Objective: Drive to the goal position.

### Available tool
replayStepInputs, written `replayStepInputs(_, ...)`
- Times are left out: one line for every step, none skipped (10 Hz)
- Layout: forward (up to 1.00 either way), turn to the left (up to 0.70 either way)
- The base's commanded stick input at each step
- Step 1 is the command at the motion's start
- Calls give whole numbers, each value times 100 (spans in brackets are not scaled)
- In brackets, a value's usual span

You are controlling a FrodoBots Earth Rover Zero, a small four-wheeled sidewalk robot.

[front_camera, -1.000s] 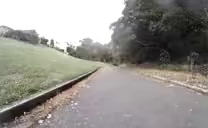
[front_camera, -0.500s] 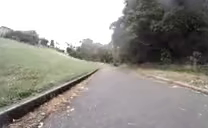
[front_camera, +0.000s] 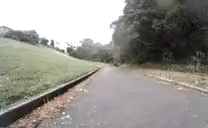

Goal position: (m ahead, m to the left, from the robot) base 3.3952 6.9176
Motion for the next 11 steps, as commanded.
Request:
replayStepInputs(50, 0)
replayStepInputs(50, 0)
replayStepInputs(50, 0)
replayStepInputs(50, 0)
replayStepInputs(50, 0)
replayStepInputs(50, 0)
replayStepInputs(50, 0)
replayStepInputs(50, 0)
replayStepInputs(50, -32)
replayStepInputs(50, -42)
replayStepInputs(50, -4)
